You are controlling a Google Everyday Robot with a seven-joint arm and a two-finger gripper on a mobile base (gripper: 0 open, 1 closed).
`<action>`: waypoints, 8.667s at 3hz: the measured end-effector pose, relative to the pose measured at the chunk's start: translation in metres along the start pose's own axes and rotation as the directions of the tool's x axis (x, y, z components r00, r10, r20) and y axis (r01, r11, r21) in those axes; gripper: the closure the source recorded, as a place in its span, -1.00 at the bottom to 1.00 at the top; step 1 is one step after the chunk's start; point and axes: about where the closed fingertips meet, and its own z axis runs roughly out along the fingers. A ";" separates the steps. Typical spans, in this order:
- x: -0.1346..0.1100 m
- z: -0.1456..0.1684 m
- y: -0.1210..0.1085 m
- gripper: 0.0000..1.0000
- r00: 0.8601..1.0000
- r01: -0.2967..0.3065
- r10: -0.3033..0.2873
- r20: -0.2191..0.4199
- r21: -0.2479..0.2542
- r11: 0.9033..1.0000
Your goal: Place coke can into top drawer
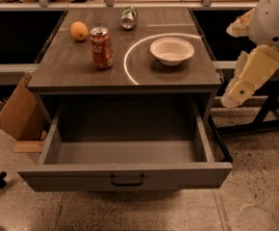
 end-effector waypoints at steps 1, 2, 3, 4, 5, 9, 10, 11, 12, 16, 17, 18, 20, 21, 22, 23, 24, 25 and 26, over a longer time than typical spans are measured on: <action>0.000 0.000 0.000 -1.00 1.000 0.000 0.000 0.000 0.000 1.000; -0.001 0.009 -0.005 -1.00 1.000 -0.004 0.003 0.026 0.023 1.000; -0.002 0.032 -0.023 -1.00 0.993 -0.018 0.010 0.117 0.064 0.998; -0.012 0.054 -0.044 -1.00 0.978 -0.029 0.009 0.209 0.089 0.996; -0.029 0.077 -0.064 -1.00 0.958 -0.040 0.011 0.286 0.096 0.995; -0.084 0.107 -0.105 -1.00 0.920 -0.037 -0.012 0.391 0.117 0.992; -0.111 0.126 -0.114 -1.00 0.900 -0.033 -0.008 0.437 0.088 0.996; -0.114 0.129 -0.114 -1.00 0.899 -0.036 -0.007 0.437 0.090 0.995; -0.128 0.140 -0.123 -1.00 0.885 -0.044 -0.007 0.466 0.099 0.994; -0.207 0.208 -0.154 -1.00 0.818 -0.074 0.054 0.573 0.012 0.997; -0.221 0.234 -0.161 -1.00 0.808 -0.084 0.068 0.585 0.000 0.996; -0.228 0.250 -0.169 -1.00 0.802 -0.091 0.076 0.593 -0.005 0.996; -0.243 0.273 -0.179 -0.66 0.786 -0.111 0.100 0.609 -0.020 0.994; -0.253 0.272 -0.179 -0.06 0.772 -0.108 0.089 0.629 -0.009 0.994; -0.259 0.263 -0.176 0.42 0.758 -0.103 0.073 0.648 0.008 0.995; -0.261 0.244 -0.168 0.90 0.724 -0.102 0.053 0.688 0.030 0.994; -0.254 0.222 -0.147 1.00 0.682 -0.083 0.037 0.730 0.026 0.996; -0.254 0.222 -0.147 1.00 0.682 -0.083 0.037 0.730 0.026 0.996; -0.252 0.222 -0.133 1.00 0.691 -0.039 0.028 0.722 -0.002 0.999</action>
Offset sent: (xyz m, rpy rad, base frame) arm 0.0269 0.0054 -0.0215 0.0769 -0.0956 -0.0328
